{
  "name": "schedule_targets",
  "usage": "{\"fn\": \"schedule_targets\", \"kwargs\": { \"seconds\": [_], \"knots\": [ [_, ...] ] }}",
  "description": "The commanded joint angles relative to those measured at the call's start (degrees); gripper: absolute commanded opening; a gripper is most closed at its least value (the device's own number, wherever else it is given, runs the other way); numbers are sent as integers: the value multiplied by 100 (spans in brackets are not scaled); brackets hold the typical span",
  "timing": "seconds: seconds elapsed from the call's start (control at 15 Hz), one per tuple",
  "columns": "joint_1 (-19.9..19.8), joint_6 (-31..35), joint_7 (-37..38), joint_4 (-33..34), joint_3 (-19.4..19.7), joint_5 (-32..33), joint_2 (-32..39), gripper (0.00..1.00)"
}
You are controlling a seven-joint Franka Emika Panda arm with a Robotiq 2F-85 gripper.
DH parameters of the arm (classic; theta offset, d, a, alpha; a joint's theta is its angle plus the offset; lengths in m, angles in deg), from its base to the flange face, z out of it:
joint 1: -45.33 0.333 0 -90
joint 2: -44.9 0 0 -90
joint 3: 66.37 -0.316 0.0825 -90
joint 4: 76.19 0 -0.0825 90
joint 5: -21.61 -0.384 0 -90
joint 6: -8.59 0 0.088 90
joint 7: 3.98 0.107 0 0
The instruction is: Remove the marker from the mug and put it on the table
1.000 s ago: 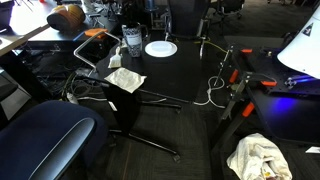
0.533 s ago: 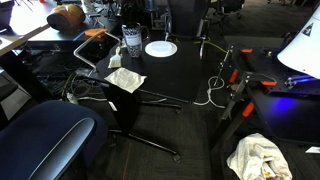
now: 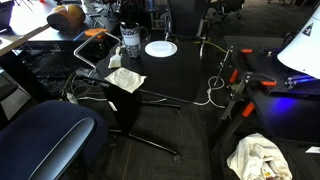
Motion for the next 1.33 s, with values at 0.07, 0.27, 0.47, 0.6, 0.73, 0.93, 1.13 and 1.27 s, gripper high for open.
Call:
{"fn": "schedule_targets", "kwargs": {
  "seconds": [0.07,0.27,0.47,0.6,0.73,0.93,1.13,1.27],
  "knots": [
    [-123,412,-233,-842,-101,-191,-787,4],
    [-120,546,-249,-1271,-88,-201,-1214,4],
    [-96,740,-232,-1779,-64,-235,-1750,4],
    [-97,883,-235,-2098,-72,-329,-2134,4],
    [-65,961,-209,-2405,-44,-422,-2538,4],
    [38,976,-155,-2815,44,-468,-3137,4],
    [139,933,-154,-3153,121,-439,-3690,4],
    [225,805,-167,-3348,161,-440,-4033,4]
  ]
}}
